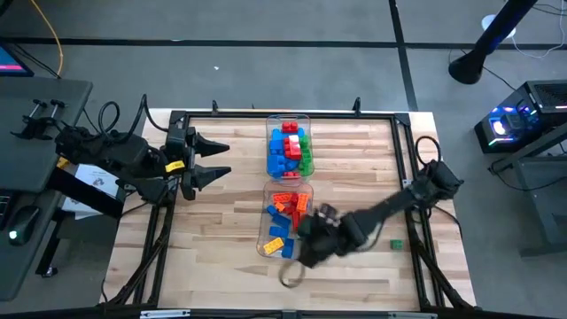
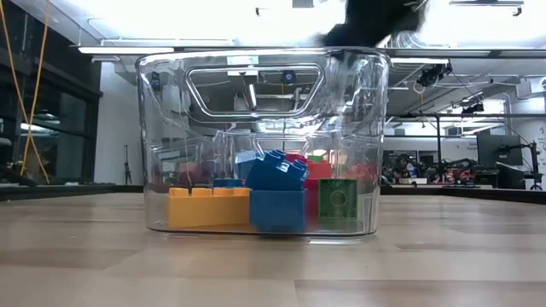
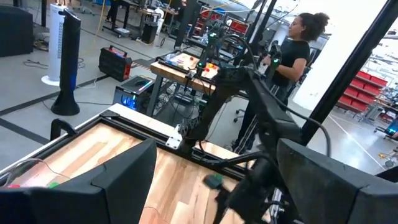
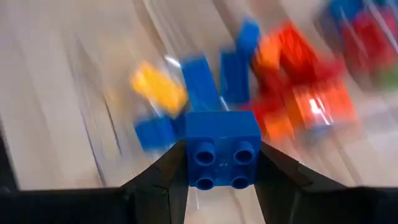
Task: Sort blocks by size
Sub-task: Put the small blue game piece into the bottom transparent bin, then put the small green game piece into the bottom transparent bin
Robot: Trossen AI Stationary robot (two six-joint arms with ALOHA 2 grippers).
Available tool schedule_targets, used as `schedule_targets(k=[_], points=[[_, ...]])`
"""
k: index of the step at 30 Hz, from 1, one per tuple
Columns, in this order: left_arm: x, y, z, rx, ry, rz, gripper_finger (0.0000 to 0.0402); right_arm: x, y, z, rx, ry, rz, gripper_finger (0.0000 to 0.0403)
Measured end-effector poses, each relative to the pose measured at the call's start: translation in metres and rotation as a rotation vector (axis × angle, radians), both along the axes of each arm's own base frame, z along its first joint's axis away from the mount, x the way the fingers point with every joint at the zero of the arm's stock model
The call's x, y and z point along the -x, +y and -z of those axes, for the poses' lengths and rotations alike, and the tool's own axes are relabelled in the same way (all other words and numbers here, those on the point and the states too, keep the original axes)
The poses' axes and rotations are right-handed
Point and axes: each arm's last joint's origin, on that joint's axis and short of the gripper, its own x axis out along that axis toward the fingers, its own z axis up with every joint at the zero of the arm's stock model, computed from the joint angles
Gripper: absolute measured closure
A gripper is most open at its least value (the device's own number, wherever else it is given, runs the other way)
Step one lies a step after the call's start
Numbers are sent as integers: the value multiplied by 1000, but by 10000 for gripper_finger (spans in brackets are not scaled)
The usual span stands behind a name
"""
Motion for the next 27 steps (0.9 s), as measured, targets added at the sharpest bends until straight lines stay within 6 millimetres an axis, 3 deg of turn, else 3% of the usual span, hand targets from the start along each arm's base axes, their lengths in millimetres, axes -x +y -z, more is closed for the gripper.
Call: schedule_targets(k=[3, 9, 12, 15, 18, 23, 27], points=[[0, 0, 0, 1, 1, 0, 83, -20, -20, -2, -13, -68, -10, 255], [0, -1, 0, 4, 5, 38, 83, -33, -62, 1, -136, 37, 24, 119], [0, -2, 2, 0, 19, 55, 83, -35, -72, 2, -188, 73, -18, 76], [0, -1, 5, -12, 49, 54, 83, -34, -75, 2, -180, 94, -24, 60], [1, -1, 7, -18, 70, 54, 83, -20, -73, 7, -137, 234, -33, 57], [1, -1, 8, -24, 83, 54, 83, 25, -55, 8, 18, 533, -84, 56], [0, -1, 8, -24, 83, 53, 83, 73, -46, 23, -148, 670, -124, 62]])
